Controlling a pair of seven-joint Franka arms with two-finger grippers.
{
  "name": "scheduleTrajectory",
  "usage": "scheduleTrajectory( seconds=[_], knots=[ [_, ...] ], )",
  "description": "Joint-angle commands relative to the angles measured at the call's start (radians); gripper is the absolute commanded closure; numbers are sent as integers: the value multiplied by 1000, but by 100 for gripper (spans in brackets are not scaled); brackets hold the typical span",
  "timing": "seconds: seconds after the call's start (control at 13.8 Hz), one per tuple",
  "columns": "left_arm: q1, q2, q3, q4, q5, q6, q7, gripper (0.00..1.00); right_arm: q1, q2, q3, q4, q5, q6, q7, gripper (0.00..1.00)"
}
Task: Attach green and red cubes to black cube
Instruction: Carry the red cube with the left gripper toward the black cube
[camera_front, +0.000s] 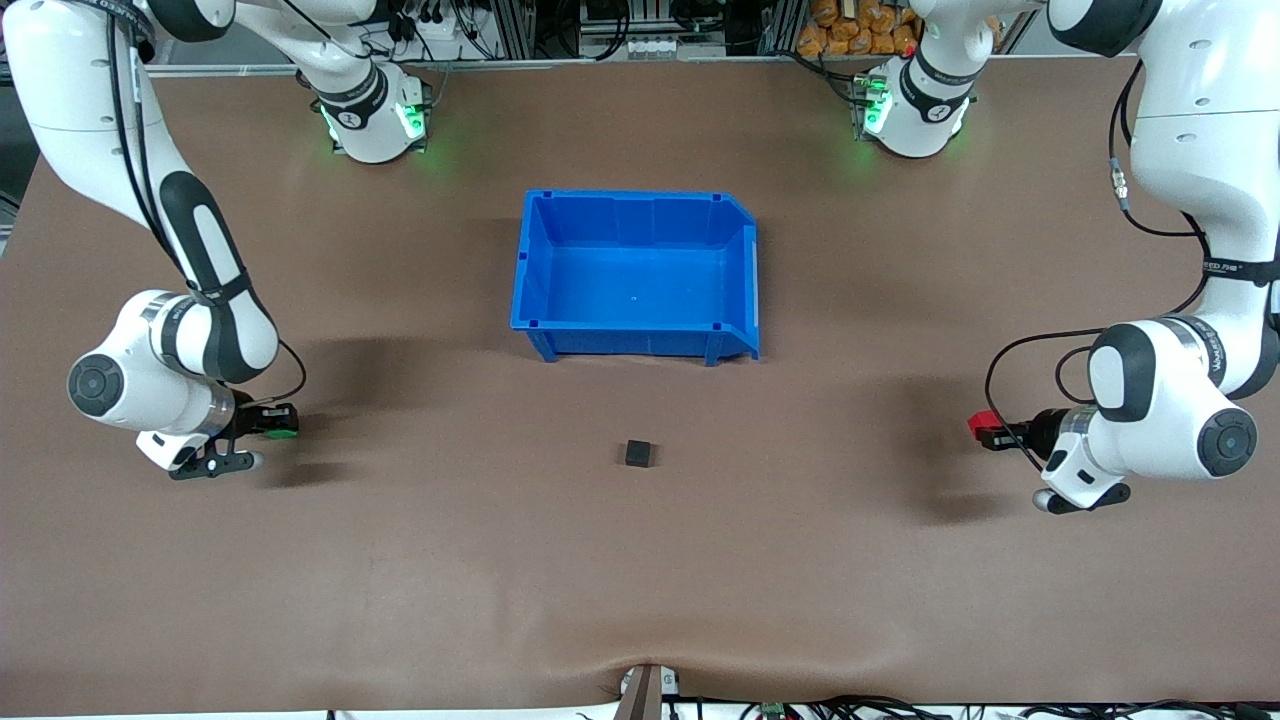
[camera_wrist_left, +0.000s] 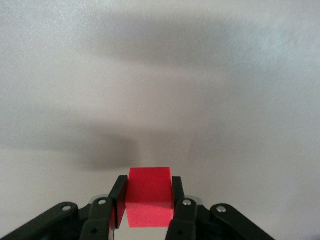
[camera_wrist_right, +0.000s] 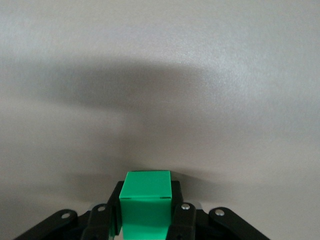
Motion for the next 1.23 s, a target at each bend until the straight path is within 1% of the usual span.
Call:
scheduleTrajectory(
  seconds=[0.0,0.07,0.22,0.29,0.43,0.51,0.65,0.79,0.94,1.16],
  knots=[
    [6,11,-2,29,-108,-12,-91,100,-18,-11,4,23,5,-10,-226,97],
    [7,8,-2,43,-142,-12,-103,100,-26,-15,4,33,4,-11,-298,97],
    [-7,3,-14,84,-159,-12,-114,100,-29,-24,4,56,-2,-13,-465,97],
    [-10,5,-32,101,-162,-12,-131,100,-29,-36,4,67,-2,-13,-553,97],
    [-25,5,-77,119,-168,-30,-238,100,-15,-54,6,96,-4,-24,-691,97],
    [-48,3,-86,135,-168,-49,-314,100,-3,-67,7,116,-4,-57,-745,97],
    [-89,6,-101,146,-191,-70,-402,100,34,-67,10,205,-2,-160,-820,97],
    [-126,20,-105,147,-223,-66,-503,100,77,-65,10,282,-1,-237,-854,100],
    [-166,23,-103,146,-228,-64,-658,100,121,-65,10,328,1,-281,-885,100],
    [-178,48,-105,146,-245,-63,-790,100,198,-68,21,359,7,-309,-892,100]
  ],
)
